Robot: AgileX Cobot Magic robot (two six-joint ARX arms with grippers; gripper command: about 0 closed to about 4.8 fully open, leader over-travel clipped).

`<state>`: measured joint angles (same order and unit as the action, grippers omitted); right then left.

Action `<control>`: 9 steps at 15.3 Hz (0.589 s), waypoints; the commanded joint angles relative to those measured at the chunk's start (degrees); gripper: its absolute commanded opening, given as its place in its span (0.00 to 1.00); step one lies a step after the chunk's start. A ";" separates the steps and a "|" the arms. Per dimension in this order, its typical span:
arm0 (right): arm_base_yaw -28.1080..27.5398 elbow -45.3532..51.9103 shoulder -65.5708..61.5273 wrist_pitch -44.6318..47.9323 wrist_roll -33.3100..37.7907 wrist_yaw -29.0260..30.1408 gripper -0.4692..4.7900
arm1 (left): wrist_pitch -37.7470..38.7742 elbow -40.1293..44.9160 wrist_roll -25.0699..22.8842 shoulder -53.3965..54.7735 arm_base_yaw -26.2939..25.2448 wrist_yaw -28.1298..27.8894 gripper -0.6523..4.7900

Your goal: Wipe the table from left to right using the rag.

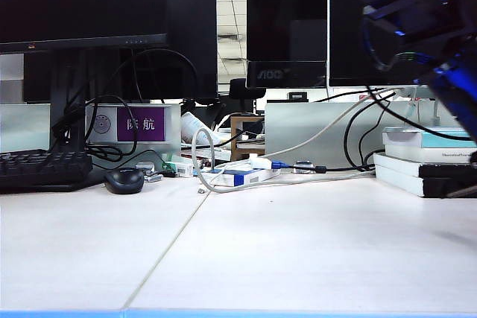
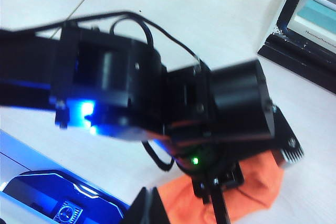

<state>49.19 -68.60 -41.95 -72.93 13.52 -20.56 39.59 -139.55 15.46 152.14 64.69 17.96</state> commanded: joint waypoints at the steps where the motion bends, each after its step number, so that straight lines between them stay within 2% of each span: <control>1: 0.07 -0.31 0.20 0.70 0.26 -0.28 0.09 | -1.16 -0.02 0.26 0.35 0.96 0.28 0.11; 9: 0.07 -0.31 0.26 0.31 1.97 -0.28 0.09 | -2.82 -0.02 1.09 1.18 1.60 -1.31 0.11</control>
<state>49.19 -68.60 -41.95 -72.97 15.22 -20.58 36.05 -139.55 16.56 153.01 65.87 17.47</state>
